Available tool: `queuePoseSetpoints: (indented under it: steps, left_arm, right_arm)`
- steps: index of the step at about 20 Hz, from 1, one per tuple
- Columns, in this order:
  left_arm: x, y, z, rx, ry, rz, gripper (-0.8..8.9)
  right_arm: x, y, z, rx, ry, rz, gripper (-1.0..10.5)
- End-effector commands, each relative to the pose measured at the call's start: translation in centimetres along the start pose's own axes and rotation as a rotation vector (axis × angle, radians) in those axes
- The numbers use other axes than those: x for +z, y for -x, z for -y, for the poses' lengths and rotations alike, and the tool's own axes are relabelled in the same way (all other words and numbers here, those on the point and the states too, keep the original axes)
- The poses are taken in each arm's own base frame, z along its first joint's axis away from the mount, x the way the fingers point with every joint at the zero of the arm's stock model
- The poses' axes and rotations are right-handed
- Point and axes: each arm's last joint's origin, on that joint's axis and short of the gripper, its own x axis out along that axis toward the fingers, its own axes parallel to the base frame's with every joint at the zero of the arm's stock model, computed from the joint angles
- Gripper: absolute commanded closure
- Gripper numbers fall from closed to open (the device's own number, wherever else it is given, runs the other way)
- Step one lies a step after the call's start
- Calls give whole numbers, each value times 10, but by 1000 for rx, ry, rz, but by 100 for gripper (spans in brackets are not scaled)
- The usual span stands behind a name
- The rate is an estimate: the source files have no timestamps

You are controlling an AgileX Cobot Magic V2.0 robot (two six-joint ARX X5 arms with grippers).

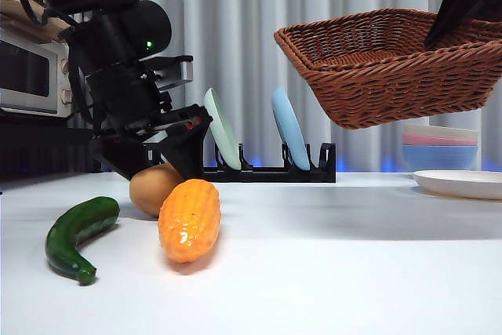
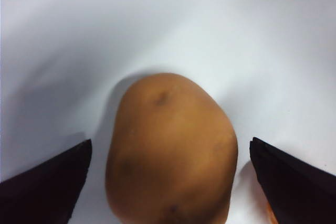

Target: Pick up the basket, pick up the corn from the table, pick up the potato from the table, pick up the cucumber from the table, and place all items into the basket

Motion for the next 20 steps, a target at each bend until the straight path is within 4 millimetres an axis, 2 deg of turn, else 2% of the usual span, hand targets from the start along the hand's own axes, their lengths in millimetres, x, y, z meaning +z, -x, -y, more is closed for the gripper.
queuePoseSetpoints:
  steps: [1,2,3,6,8,11,14,16,18,20]
  left_arm:
    - [0,-5,1,-10,-14,-5,394]
    - [0,-5,2,-11,-15,-5,580]
    - [0,-5,3,-14,-17,-6,810]
    - [0,1,4,-16,-17,-9,821]
    - [2,20,7,-11,-14,16,821]
    - [8,77,17,8,1,152,821]
    - [8,143,37,-49,30,355,821]
    - [9,173,54,-87,3,480,821]
    - [13,182,72,-130,-26,560,821]
    - [20,176,90,-143,-35,587,821]
  right_arm:
    - [2,2,-1,11,-8,17,962]
    - [2,2,-1,11,-8,17,962]
    - [2,2,-1,11,-8,17,963]
    - [2,1,-1,11,-8,16,963]
    - [2,1,-1,10,-9,16,963]
    - [1,-4,1,11,-15,1,963]
    - [-1,-19,0,25,-44,-41,962]
    - [-4,-31,-4,40,-52,-69,963]
    - [-7,-45,-11,66,-50,-97,963]
    - [-11,-57,-24,99,-44,-131,962]
